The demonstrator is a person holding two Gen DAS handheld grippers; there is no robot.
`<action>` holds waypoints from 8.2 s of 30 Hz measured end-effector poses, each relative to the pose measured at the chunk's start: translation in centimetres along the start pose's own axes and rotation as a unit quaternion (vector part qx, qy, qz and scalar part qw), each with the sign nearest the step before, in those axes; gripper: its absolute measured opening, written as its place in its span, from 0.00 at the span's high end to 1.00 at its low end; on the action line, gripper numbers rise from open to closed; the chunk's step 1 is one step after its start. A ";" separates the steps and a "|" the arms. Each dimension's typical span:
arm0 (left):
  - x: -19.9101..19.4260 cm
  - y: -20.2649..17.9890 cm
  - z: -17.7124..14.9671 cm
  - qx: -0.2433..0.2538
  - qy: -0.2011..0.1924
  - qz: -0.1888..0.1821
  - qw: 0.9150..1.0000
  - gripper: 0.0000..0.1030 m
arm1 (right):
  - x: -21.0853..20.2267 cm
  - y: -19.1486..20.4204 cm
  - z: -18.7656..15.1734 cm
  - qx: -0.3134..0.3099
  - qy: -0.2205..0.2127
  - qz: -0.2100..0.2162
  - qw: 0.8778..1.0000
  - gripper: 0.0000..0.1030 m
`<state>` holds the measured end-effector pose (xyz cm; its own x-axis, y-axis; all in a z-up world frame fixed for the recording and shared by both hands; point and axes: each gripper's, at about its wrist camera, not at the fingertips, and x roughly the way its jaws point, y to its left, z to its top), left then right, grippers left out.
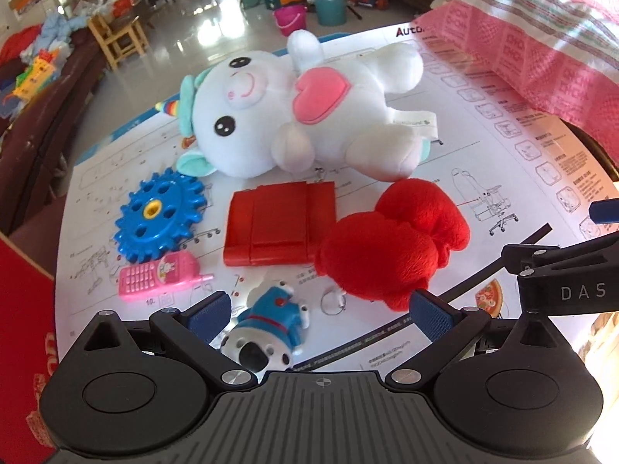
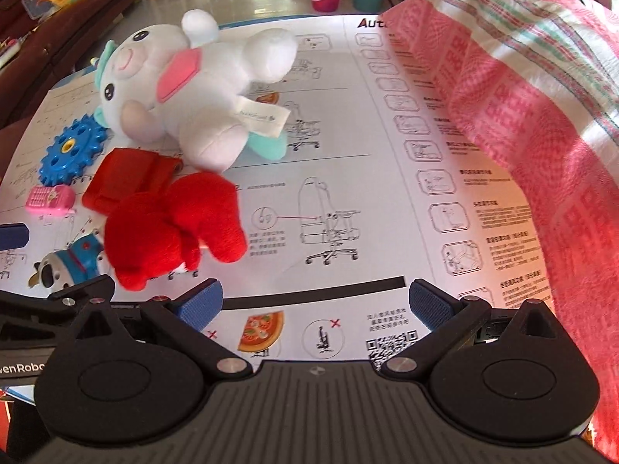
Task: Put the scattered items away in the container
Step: 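Move both grippers toward the red plush boxing glove, then close the right gripper on the red plush glove while the left gripper also grips it, then carry the red plush glove with both grippers over the red toy box, then open both grippers to drop the glove into the box, then reach both grippers to the blue-and-white cow figurine and close on it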
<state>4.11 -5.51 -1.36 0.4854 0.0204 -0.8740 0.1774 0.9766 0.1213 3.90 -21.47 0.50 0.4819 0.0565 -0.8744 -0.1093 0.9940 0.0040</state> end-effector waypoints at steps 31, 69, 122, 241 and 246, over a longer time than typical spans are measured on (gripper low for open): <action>4.1 -0.9 1.0 0.077 -0.002 -0.051 0.996 0.48 | 4.7 1.5 1.3 0.043 0.043 0.175 0.983 0.80; 5.1 -1.3 4.9 -0.007 0.063 -0.133 0.989 0.48 | 3.5 0.2 -1.8 0.051 0.014 0.167 0.984 0.33; -5.5 1.8 -2.5 -0.007 0.012 -0.075 0.997 0.56 | -3.9 7.5 -4.7 -0.066 0.006 0.172 0.983 0.71; 2.7 8.4 -4.8 -0.045 0.022 -0.085 0.995 0.08 | 4.1 13.3 3.0 0.064 0.109 0.182 0.975 0.26; 4.0 8.3 -4.6 -0.034 0.029 -0.084 0.996 0.13 | 5.1 14.0 3.2 0.067 0.121 0.202 0.970 0.41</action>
<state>3.60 3.66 -5.99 0.4036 -0.1333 -0.9052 0.1922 0.9796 -0.0586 7.62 -6.96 -2.31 0.2040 0.4358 -0.8766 -0.1243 0.8997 0.4184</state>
